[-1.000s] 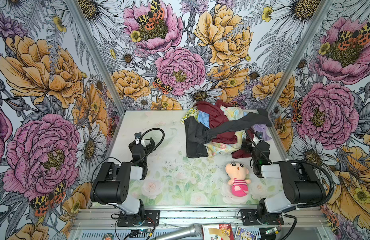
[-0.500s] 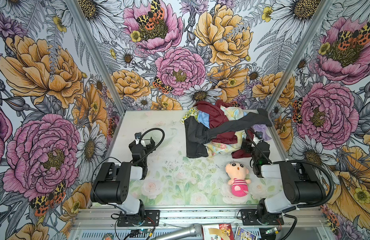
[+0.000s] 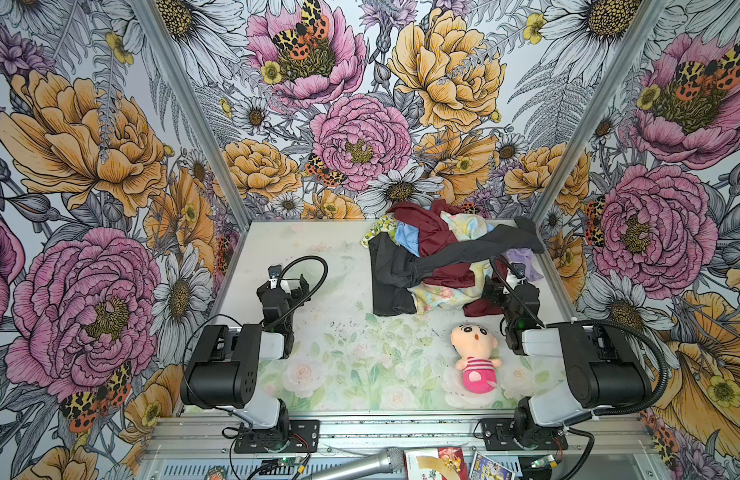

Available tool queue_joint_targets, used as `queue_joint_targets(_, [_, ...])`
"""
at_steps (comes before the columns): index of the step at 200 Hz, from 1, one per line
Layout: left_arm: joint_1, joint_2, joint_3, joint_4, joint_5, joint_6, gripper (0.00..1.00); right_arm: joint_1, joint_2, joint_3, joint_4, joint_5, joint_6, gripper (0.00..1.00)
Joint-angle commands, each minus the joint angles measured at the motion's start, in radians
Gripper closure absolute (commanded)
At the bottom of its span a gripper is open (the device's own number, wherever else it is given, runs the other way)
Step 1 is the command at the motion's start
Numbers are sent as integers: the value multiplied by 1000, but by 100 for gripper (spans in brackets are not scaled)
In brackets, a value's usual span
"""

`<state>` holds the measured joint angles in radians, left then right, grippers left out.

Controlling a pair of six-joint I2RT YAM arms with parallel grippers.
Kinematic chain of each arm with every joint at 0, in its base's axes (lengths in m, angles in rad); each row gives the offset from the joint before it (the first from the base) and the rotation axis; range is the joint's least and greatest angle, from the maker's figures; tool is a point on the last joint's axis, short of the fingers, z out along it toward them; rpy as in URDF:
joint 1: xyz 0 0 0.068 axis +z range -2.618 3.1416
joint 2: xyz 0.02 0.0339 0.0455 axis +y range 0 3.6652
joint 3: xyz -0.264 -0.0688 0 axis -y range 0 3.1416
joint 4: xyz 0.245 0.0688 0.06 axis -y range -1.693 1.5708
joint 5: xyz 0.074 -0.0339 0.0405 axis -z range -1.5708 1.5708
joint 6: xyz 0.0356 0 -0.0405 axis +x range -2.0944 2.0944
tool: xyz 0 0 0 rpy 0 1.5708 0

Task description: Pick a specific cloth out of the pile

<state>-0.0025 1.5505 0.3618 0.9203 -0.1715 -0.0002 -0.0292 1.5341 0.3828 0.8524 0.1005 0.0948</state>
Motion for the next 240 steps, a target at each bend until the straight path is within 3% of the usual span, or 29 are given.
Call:
queue_joint_targets(1, [-4, -4, 19, 7, 8, -2, 1, 8, 4, 10, 18, -3, -10, 1])
queue_joint_targets(78, [-77, -84, -19, 6, -108, 48, 3, 14, -1, -136, 292, 22, -8, 1])
queue_joint_targets(135, [-201, -209, 110, -306, -250, 135, 1, 26, 23, -213, 459, 65, -12, 1])
queue_joint_targets(177, [-205, -303, 281, -627, -201, -22, 1, 59, -36, -258, 501, 144, -25, 0])
queue_joint_targets(205, [-207, -295, 363, -757, -161, -103, 1, 79, -128, -252, 400, 192, -30, 1])
queue_joint_targets(240, [-223, -263, 424, -828, -58, -182, 1, 93, -337, -112, -83, 232, 4, 1])
